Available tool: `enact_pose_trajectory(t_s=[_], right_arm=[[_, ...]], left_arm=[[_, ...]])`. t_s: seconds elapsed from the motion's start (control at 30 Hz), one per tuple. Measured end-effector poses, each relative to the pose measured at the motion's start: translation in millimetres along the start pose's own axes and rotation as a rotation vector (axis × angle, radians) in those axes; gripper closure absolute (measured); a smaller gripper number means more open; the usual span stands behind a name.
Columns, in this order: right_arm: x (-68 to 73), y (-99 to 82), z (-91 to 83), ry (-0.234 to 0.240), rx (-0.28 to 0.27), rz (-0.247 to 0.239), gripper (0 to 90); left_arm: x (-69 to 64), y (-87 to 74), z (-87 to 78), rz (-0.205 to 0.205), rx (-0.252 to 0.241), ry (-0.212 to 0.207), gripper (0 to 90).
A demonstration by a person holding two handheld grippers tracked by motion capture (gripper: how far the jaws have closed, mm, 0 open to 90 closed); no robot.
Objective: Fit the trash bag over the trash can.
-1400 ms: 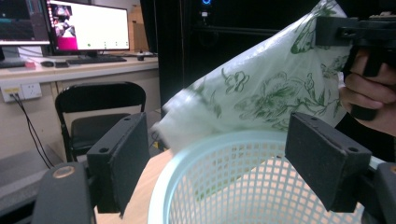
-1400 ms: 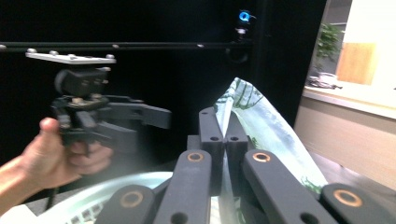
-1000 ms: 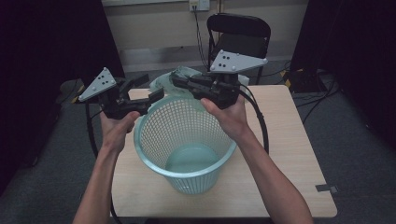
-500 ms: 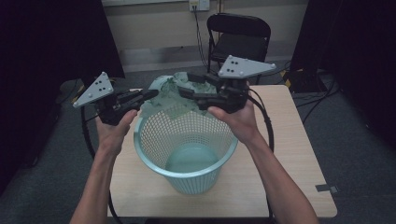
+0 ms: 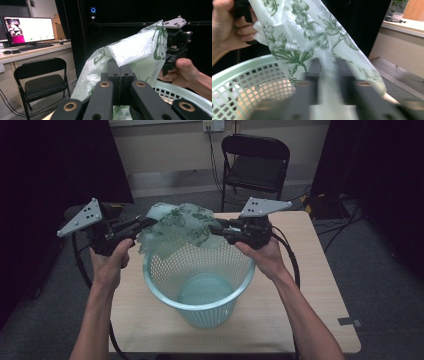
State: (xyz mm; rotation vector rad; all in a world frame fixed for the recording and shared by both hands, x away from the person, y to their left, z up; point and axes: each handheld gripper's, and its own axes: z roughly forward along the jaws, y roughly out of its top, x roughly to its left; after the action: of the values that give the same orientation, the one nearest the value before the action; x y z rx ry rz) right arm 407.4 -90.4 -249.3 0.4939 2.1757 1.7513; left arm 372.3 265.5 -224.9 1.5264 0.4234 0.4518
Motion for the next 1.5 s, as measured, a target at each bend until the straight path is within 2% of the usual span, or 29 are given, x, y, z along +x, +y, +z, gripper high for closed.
enact_pose_trajectory(t_s=[0.03,0.1,0.23,0.27,0.33,0.4,0.43,0.53,0.57,0.6,0.63,0.7,0.73,0.77,0.8,0.87,0.9,0.97,1.0,1.03,1.07,1.2,1.27,1.33,1.37,1.4,1.43,1.47,1.5], right_arm=[[0.2,-0.8,-2.6,0.019,-0.017,0.005,89.7],[3.7,-0.3,-17.5,0.042,-0.06,0.002,90.0],[6.0,-2.5,-30.4,0.038,-0.06,-0.01,90.0],[6.0,-2.5,-30.4,0.038,-0.06,-0.01,90.0],[4.8,-12.0,-36.8,0.028,-0.061,0.009,90.0],[2.9,-16.0,-37.9,0.025,-0.055,0.021,90.0],[0.7,-20.1,-38.6,0.021,-0.044,0.027,90.0],[-5.6,-30.1,-40.2,0.008,-0.017,0.049,90.0],[-9.2,-34.0,-40.7,-0.001,-0.007,0.058,86.9],[-9.2,-34.0,-40.7,-0.001,-0.007,0.058,86.9],[-10.6,-35.3,-40.7,-0.009,-0.008,0.063,83.3],[-10.9,-36.3,-40.5,-0.035,-0.003,0.069,63.2],[-10.9,-36.3,-40.5,-0.035,-0.003,0.069,63.2],[-9.1,-35.5,-40.3,-0.024,-0.005,0.065,55.7],[-9.1,-35.5,-40.3,-0.024,-0.005,0.065,55.7],[-5.2,-32.9,-40.6,-0.042,-0.001,0.051,48.8],[-2.6,-30.7,-42.7,-0.055,-0.006,0.04,47.2],[-2.6,-29.2,-45.0,-0.065,-0.004,0.033,45.8],[-2.6,-29.2,-45.0,-0.065,-0.004,0.033,45.8],[-4.5,-28.5,-46.9,-0.08,-0.001,0.035,45.8],[-5.7,-28.4,-47.3,-0.081,-0.004,0.038,45.9],[-6.4,-28.6,-46.0,-0.078,-0.013,0.043,49.0],[-5.6,-28.9,-43.1,-0.067,-0.012,0.034,50.5],[-5.9,-29.1,-40.9,-0.073,-0.014,0.038,51.5],[-5.9,-28.1,-40.6,-0.07,-0.031,0.04,55.1],[-5.9,-28.1,-40.6,-0.07,-0.031,0.04,55.1],[-5.3,-24.6,-41.8,-0.059,-0.051,0.033,61.2],[-4.8,-22.4,-42.2,-0.059,-0.056,0.029,63.4],[-4.8,-22.4,-42.2,-0.059,-0.056,0.029,63.4]], left_arm=[[-2.4,1.6,-2.3,-0.017,-0.024,-0.029,90.0],[-10.7,6.0,-6.4,-0.008,-0.048,-0.036,90.0],[-21.4,5.8,-7.6,0.002,-0.049,-0.067,88.7],[-21.4,5.8,-7.6,0.002,-0.049,-0.067,84.7],[-19.4,-2.6,-5.7,-0.015,-0.035,-0.025,65.4],[-16.3,-5.9,-5.9,-0.021,-0.03,-0.02,59.0],[-12.7,-9.2,-6.5,-0.039,-0.03,-0.017,59.0],[-1.9,-18.4,-8.4,-0.071,-0.02,0.01,47.3],[6.8,-26.7,-7.5,-0.097,0.021,0.029,47.0],[6.8,-26.7,-7.5,-0.097,0.021,0.029,47.0],[10.3,-31.7,-6.8,-0.102,0.044,0.041,47.0],[13.1,-42.0,-3.9,-0.112,0.09,0.042,48.6],[13.0,-46.4,-2.4,-0.113,0.106,0.041,48.6],[12.7,-50.1,-0.8,-0.12,0.113,0.048,49.8],[13.3,-52.9,0.1,-0.127,0.119,0.047,49.8],[12.8,-55.4,0.5,-0.123,0.113,0.039,55.4],[9.9,-54.7,0.1,-0.087,0.117,0.016,68.7],[8.5,-54.0,-0.4,-0.077,0.123,-0.003,81.2],[7.5,-53.2,-0.8,-0.067,0.123,-0.014,81.2],[7.2,-52.6,-0.5,-0.08,0.122,-0.034,86.7],[7.2,-52.6,-0.5,-0.08,0.122,-0.034,87.5],[3.9,-54.3,5.6,-0.085,0.146,-0.05,84.5],[1.8,-54.3,6.8,-0.096,0.138,-0.043,71.8],[1.5,-52.2,3.8,-0.09,0.137,0.0,62.5],[4.3,-49.3,-4.0,-0.107,0.095,0.014,57.2],[4.3,-49.3,-4.0,-0.107,0.095,0.014,57.1],[6.7,-47.7,-9.2,-0.111,0.07,0.023,56.2],[12.3,-46.1,-19.1,-0.144,0.022,0.044,56.0],[12.3,-46.1,-19.1,-0.144,0.022,0.044,56.2]])
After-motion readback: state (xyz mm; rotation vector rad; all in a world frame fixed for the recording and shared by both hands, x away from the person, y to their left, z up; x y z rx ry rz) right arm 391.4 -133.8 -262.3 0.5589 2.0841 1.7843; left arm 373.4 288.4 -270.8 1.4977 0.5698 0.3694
